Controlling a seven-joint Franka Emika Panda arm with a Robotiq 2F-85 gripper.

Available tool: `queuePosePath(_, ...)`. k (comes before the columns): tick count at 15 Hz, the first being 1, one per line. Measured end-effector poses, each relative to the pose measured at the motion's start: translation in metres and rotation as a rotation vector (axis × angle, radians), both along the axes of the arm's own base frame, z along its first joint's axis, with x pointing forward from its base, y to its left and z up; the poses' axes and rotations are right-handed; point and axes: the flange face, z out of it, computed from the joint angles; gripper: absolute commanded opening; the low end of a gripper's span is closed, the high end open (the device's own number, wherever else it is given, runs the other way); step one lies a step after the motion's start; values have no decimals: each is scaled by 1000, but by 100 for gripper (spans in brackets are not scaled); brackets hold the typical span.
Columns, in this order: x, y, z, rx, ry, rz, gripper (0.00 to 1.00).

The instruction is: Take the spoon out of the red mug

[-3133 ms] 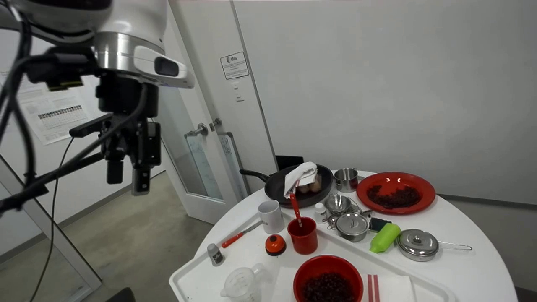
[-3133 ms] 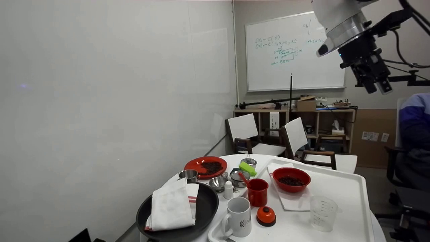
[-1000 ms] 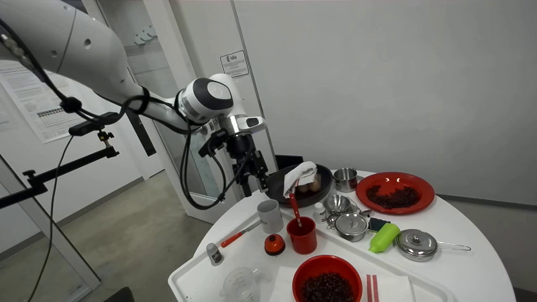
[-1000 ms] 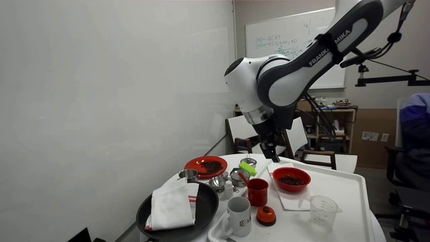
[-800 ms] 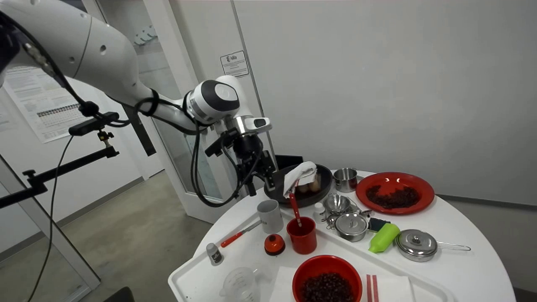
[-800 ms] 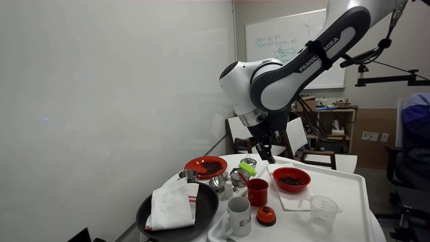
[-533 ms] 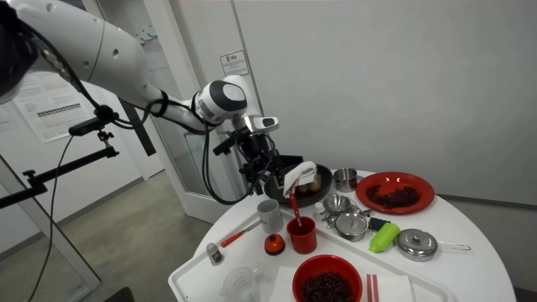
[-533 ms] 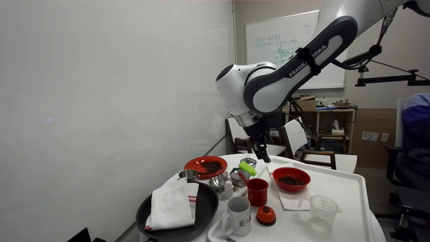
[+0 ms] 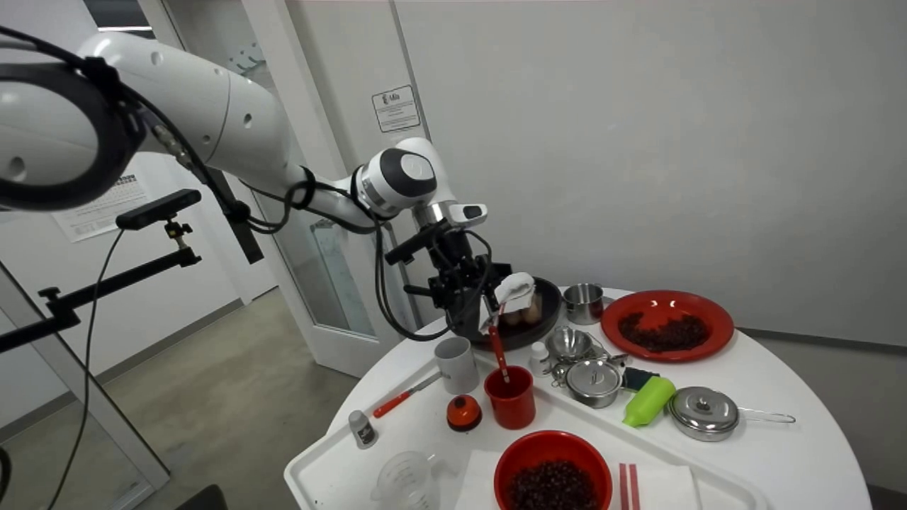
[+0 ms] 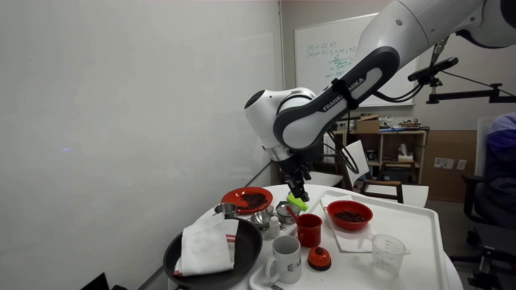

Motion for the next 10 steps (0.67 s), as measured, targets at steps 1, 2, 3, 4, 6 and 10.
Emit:
queuePosePath(1,4,3,-5,1,6,8,100)
queuePosePath(2,8,5,-11,0,15,15,100)
queuePosePath(3,11,7,-17,-1,23,18,100)
queuePosePath(4,15,7,-22,-3,31,22,100)
queuePosePath(6,21,6,-33,-8,47,26,100)
queuePosePath(10,33,2,-49,-16,71,27,100)
